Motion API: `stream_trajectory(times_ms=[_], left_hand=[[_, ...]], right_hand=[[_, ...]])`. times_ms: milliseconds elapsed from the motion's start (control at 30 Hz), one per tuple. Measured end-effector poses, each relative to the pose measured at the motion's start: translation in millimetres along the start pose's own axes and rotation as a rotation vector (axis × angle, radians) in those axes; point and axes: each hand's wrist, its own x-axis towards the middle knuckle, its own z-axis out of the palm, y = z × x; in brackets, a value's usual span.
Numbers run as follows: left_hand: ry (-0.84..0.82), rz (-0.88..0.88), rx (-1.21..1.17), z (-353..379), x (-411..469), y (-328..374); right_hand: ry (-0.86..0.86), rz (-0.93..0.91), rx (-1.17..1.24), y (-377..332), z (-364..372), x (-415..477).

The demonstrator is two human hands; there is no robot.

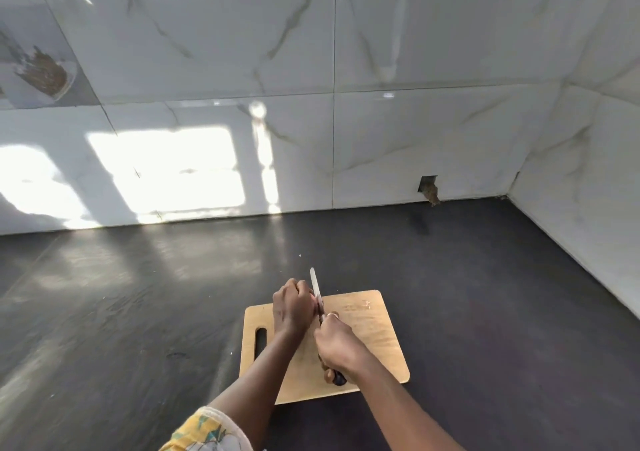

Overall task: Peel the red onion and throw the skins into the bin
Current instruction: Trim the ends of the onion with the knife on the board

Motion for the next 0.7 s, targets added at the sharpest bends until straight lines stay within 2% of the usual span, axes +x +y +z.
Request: stream_trajectory(times_ms=[133, 300, 400, 500, 633, 700], left_hand=[[0.031, -0.001, 0.059, 1, -8, 5], [0.115, 0.300, -0.020, -8, -23, 6], [0.070, 0.406, -0.019, -13, -28, -14], [0.023, 0.407, 0.062, -14, -29, -25], [0.084, 0.217, 0.057, -6, -32, -20], [0.116, 0.187, 0.012, -4, -34, -17]], right_hand=[[-0.003, 0.007, -0.040, 2, -5, -2], [-0.014, 0.002, -0.065, -9, 0, -13], [-0.006, 0.025, -0.049, -14, 9, -14], [0.019, 0.015, -0.052, -15, 11, -15], [0.029, 0.030, -0.010, -13, 10, -9], [0.009, 0.061, 0.055, -12, 10, -5]])
